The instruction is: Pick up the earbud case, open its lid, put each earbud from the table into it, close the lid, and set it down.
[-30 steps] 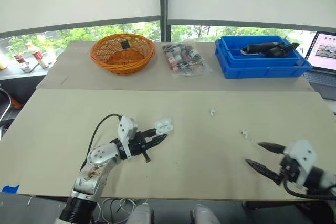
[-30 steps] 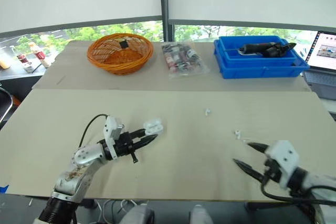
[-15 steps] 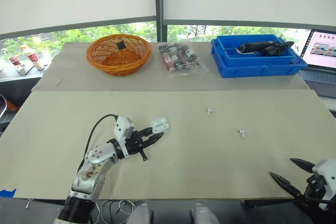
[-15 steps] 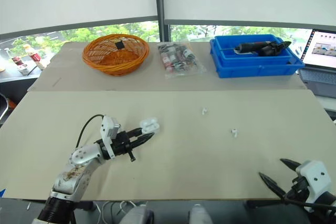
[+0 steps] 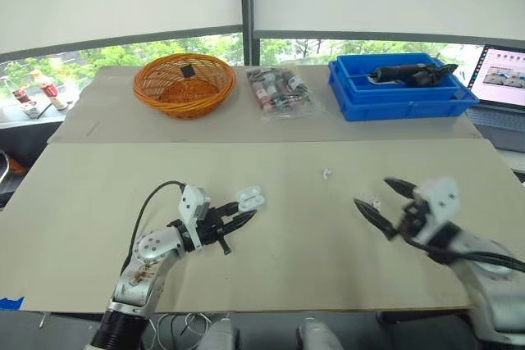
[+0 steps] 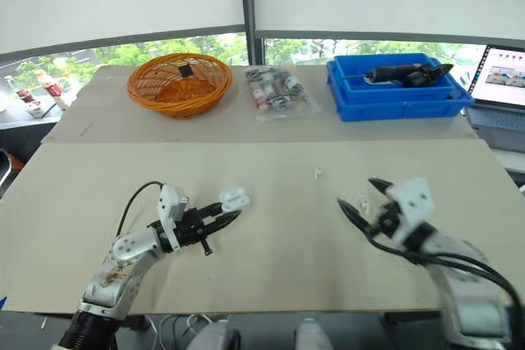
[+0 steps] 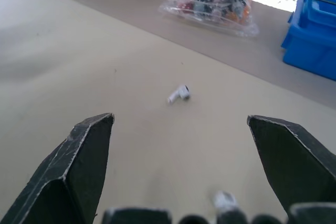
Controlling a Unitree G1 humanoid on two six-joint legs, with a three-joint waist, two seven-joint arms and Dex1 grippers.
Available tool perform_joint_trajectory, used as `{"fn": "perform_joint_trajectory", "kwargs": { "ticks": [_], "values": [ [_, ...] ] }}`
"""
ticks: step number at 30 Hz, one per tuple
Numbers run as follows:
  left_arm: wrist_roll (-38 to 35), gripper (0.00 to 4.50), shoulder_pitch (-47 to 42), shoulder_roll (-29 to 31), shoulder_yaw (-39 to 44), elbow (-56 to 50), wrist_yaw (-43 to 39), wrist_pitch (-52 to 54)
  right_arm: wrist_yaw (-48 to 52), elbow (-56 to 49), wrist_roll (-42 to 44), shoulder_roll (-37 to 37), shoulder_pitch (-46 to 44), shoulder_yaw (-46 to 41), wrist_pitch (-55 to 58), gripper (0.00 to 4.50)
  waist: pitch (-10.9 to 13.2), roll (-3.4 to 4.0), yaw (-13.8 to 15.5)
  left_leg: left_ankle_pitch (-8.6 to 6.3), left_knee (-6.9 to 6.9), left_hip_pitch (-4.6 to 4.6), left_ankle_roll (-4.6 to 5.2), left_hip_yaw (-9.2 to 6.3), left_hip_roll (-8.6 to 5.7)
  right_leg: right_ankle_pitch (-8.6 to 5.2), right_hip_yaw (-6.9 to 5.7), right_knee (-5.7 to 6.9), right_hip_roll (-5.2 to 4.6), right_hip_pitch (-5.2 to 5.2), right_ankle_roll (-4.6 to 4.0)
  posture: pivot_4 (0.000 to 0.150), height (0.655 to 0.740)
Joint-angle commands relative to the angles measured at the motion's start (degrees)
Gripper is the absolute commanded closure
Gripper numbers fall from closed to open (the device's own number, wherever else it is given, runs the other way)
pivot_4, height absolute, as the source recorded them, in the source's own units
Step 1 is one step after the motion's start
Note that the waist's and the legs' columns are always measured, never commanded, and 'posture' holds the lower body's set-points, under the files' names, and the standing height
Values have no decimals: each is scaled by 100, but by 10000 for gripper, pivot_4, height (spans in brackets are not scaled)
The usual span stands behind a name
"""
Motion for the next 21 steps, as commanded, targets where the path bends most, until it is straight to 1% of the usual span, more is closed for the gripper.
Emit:
{"fn": "perform_joint_trajectory", "kwargs": {
  "ticks": [1, 3, 7, 11, 14, 17, 21],
  "values": [
    [111, 38966, -90, 30, -17, -81, 48, -111, -991, 329, -502, 525, -768, 483, 516, 0, 0, 1, 5, 1, 1, -4, -2, -1, -1, 0, 0, 1, -1, -5, 0, 1500, 7400],
    [162, 38966, -111, 36, -46, -49, 43, -147, -1117, 558, -549, 761, -1048, 632, 583, 0, -1, 1, 21, 3, 1, -7, -6, -2, -3, 0, -3, 1, -2, -6, 0, 1500, 7400],
    [183, 38966, -138, 14, -31, -14, 62, -148, -1917, 1442, -918, 1298, -1749, 779, 783, 0, 0, 1, -6, 4, 2, -10, -7, -3, -4, 1, -4, 0, -4, -10, 0, 1500, 7400],
    [243, 38966, -164, -25, -97, 11, 106, -155, -2476, 2543, -1111, 1835, -2321, 789, 484, 0, -1, 2, -46, 4, -2, -5, -7, -1, -2, 1, -2, 5, -1, -13, -1, 1500, 7400],
    [286, 38966, -197, -60, -168, 16, 110, -154, -2738, 3130, -1248, 2064, -2508, 796, 313, 0, -1, 2, -67, 4, -5, -6, -7, 1, 0, 1, -2, 10, 1, -18, -1, 1500, 7400],
    [298, 38966, -214, -74, -186, 16, 117, -151, -2905, 3378, -1309, 2216, -2557, 784, 296, 0, -2, 3, -107, 5, 0, -6, -8, -1, -2, 1, -1, 11, -3, -16, -1, 1500, 7400],
    [323, 38966, -200, -86, -187, 2, 122, -141, -3110, 3371, -1339, 2355, -2486, 770, 492, 0, -6, 5, -152, 4, -2, 6, -8, -8, 0, 1, 0, 14, -1, -8, -1, 1500, 7400]
  ]
}}
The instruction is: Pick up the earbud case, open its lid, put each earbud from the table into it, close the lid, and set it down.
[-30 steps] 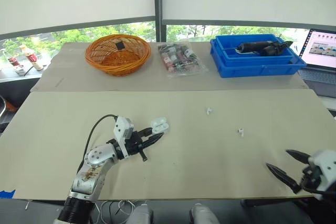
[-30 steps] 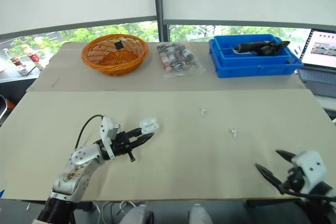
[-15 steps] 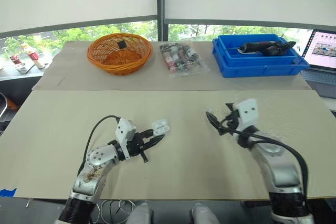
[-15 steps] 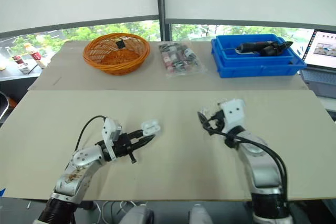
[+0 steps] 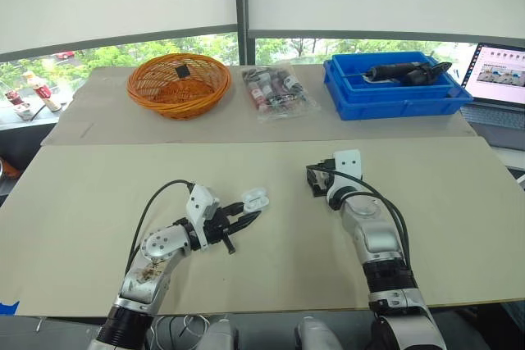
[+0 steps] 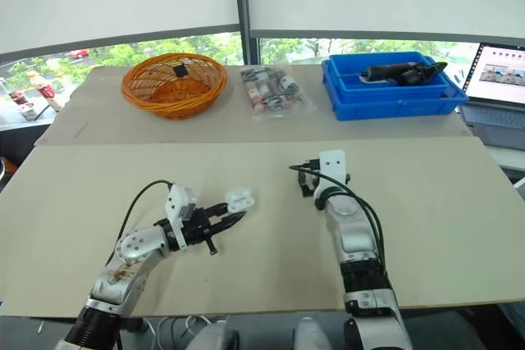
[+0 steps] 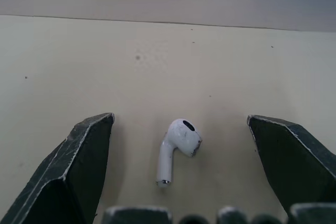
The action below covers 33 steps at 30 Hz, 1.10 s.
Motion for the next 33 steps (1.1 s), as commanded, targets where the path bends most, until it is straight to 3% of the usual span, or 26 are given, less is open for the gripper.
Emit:
{"fn": "perform_joint_trajectory", "kwargs": {
  "ticks": [1, 14, 18, 23, 28, 33],
  "values": [
    [-19, 38966, -54, -18, 12, -106, 19, -113, -223, 19, -22, 114, 93, -80, 184, 0, -2, 1, -20, 0, -1, 1, 0, -3, 1, 0, 0, 1, 1, 0, 0, 1500, 7400],
    [9, 38966, -9, -11, -5, -132, 78, -94, 36, -311, 443, 211, 126, -429, 921, 41738, -5, 2, -42, 0, -8, 4, 1, -11, 2, 0, 0, 2, 1, -1, 0, 1500, 7400],
    [11, 38966, 2, -14, -15, -154, 97, -86, 1092, -739, 505, -421, 263, -7, 1123, 41737, -5, 2, -37, 0, -8, 1, 1, -10, 1, 0, 0, -2, 0, -1, 0, 1500, 7400],
    [-3, 38966, 100, 20, -9, -259, 117, -65, 3080, -1504, 861, -1772, 487, 491, 967, 41737, -4, 3, -34, -1, -8, -4, 2, -5, 1, 0, -1, -11, 2, -2, 0, 1500, 7400],
    [-17, 38966, 358, 110, -21, -537, 126, 4, 5376, -2032, 1095, -3362, 963, 730, -383, 41738, -1, 5, -20, -4, -3, -13, 7, -2, -1, -1, -2, -21, -1, 0, 1, 1500, 7400],
    [-48, 38966, 678, 251, -39, -923, 118, 133, 7442, -1701, 930, -4915, 1462, 953, -2107, 41738, 1, 1, 7, -6, 1, -11, 10, 10, 1, -1, -6, -29, -1, 8, 2, 1500, 7400]
  ]
}}
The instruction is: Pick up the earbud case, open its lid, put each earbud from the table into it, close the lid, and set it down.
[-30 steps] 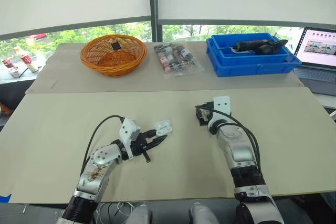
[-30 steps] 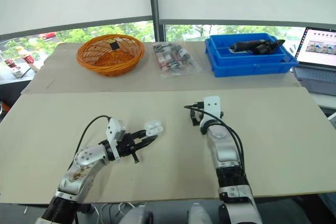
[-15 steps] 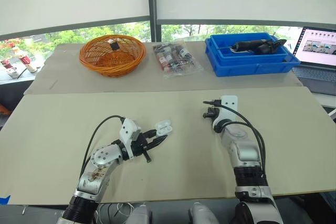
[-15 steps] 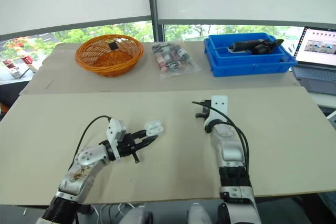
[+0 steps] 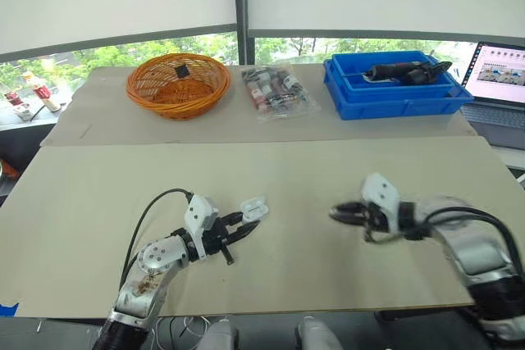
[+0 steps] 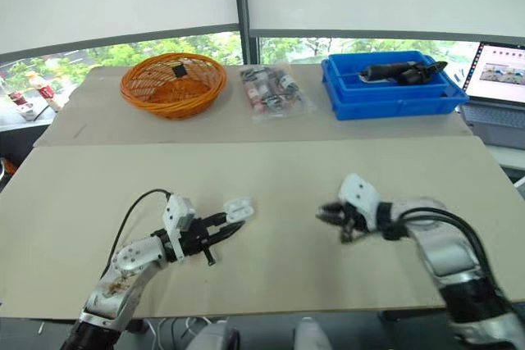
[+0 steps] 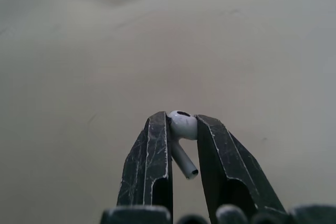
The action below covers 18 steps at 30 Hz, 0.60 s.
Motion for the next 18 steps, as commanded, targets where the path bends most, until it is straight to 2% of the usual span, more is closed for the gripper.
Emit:
{"fn": "perform_joint_trajectory", "kwargs": {
  "ticks": [1, 5, 8, 18],
  "values": [
    [-69, 38966, 123, 83, 20, -440, 17, 96, 1142, 341, -59, -561, 70, 35, -1212, 41738, 1, -1, -1, 0, 2, 3, 0, 1, 1, 0, 1, 2, 0, 2, 0, 1500, 7400],
    [-91, 38966, 278, 145, 45, -662, 49, 220, 1641, 1115, -336, -790, -65, 184, -2313, 41738, 2, -3, -4, 0, 0, 9, 1, 3, 2, 0, 3, 3, 1, 5, 0, 1500, 7400],
    [-104, 38966, 396, 185, 67, -818, 70, 292, 1834, 1491, -456, -798, -196, 246, -2714, 41738, 2, -2, -2, 0, -1, 9, 1, 2, 3, 0, 6, 3, 0, 3, 0, 1500, 7400],
    [-112, 38966, 550, 228, 53, -1019, 147, 455, 2329, 1780, -291, -641, -521, 451, -2485, 41738, 2, -2, 115, 0, 2, 11, 1, -12, 3, 0, 10, 4, -2, 4, -1, 1500, 7400]
  ]
}}
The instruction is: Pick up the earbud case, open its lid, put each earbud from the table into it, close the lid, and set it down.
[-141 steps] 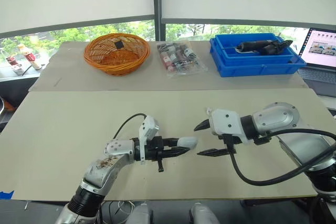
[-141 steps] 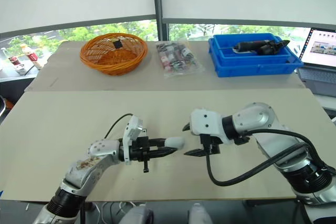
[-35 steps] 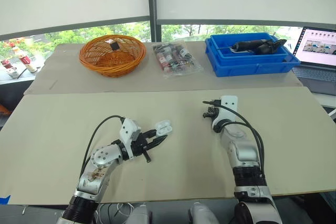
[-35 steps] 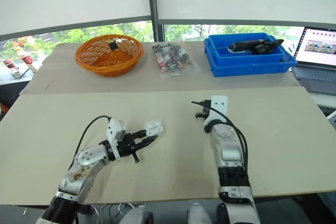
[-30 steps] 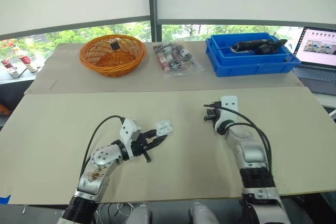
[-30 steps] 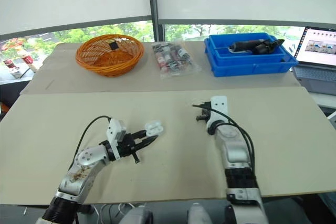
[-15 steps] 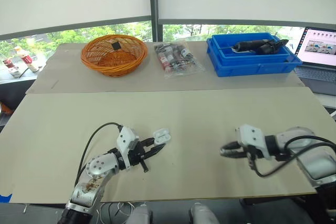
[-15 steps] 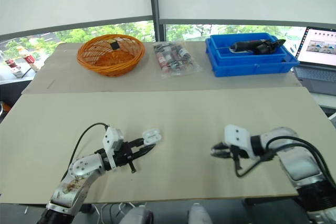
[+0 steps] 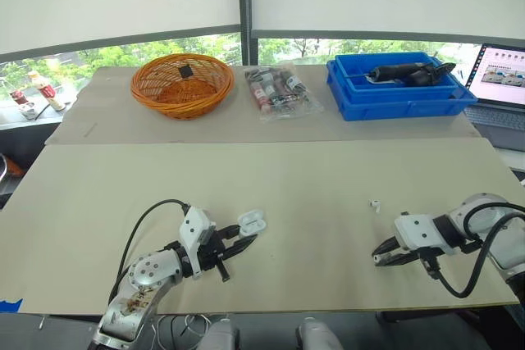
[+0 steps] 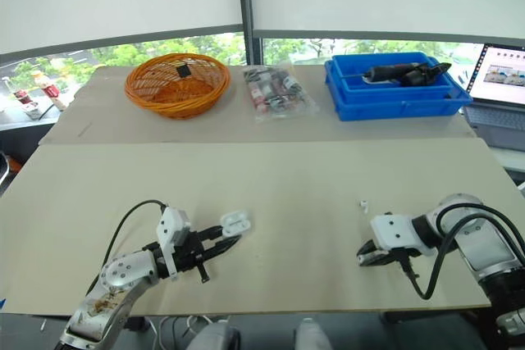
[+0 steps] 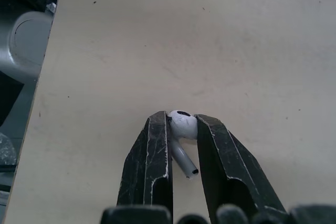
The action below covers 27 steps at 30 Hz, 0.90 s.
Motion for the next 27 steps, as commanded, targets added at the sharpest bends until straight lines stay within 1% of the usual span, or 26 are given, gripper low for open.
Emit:
{"fn": "perform_joint_trajectory", "kwargs": {
  "ticks": [1, 4, 5, 11, 13, 15, 17, 20, 24, 27],
  "values": [
    [-96, 38966, -18, 16, 43, -252, 32, 11, 250, 78, 82, 47, -113, 52, 35, 41738, 0, 0, 14, 0, 0, 0, 0, 0, 0, 0, 0, 0, 0, 0, 0, 1500, 7400],
    [-97, 38966, -14, 19, 40, -269, 37, 25, 158, 207, -70, 60, -153, 102, 17, 41738, 0, 0, 17, 0, 0, 1, 0, 0, 0, 0, 0, 1, 0, 0, 0, 1500, 7400],
    [-98, 38966, -13, 20, 41, -272, 38, 29, 127, 239, -108, 60, -165, 117, 26, 31271, 0, 0, 17, 0, 0, 2, 0, 0, 0, 0, 0, 1, 0, 1, 0, 1500, 7400],
    [-93, 38966, -28, 25, 28, -256, 28, 37, -57, 231, -120, 57, -94, 53, -111, 11264, -1, -1, 10, 0, 0, 10, 0, 0, 1, 0, 1, 1, 1, 8, 0, 1500, 7400],
    [-91, 38966, -36, 26, 23, -242, 20, 34, -171, 133, -81, 28, -35, -38, -30, 10988, -1, -1, 17, 0, 0, 9, 0, 0, 1, 0, 1, 2, 1, 7, 0, 1500, 7400],
    [-89, 38966, -43, 27, 22, -221, 15, 27, -217, -191, 73, -116, 42, -203, 284, 10988, -1, -1, 17, 0, 0, 8, 0, 0, 1, 0, 0, 2, 1, 7, 0, 1500, 7400],
    [-89, 38966, -43, 29, 22, -207, 11, 24, -258, -691, 195, -315, 125, -397, 593, 10988, 0, 1, 36, 0, 0, 2, 0, -1, -1, 0, 1, 3, -2, 2, 0, 1500, 7400],
    [-88, 38966, -38, 31, 14, -192, 3, 15, -425, -1479, 147, -575, 216, -542, 1126, 10988, 0, 2, 34, 0, 1, -1, 0, -1, -1, 0, 2, 4, -2, -1, 0, 1500, 7400],
    [-63, 38966, -70, -10, -49, -157, 14, 14, -613, -2452, -454, -955, 116, -357, 1787, 10988, 0, 3, 33, 0, 0, 0, 0, -2, 0, 0, 0, 4, 0, -2, 0, 1500, 7400],
    [-58, 38966, -104, -36, -90, -139, 19, 22, -659, -2712, -1060, -1030, -24, -6, 1864, 10988, 0, 2, 33, 0, 1, -1, 0, 0, -1, 0, 0, 3, 0, -2, 0, 1500, 7400]
  ]
}}
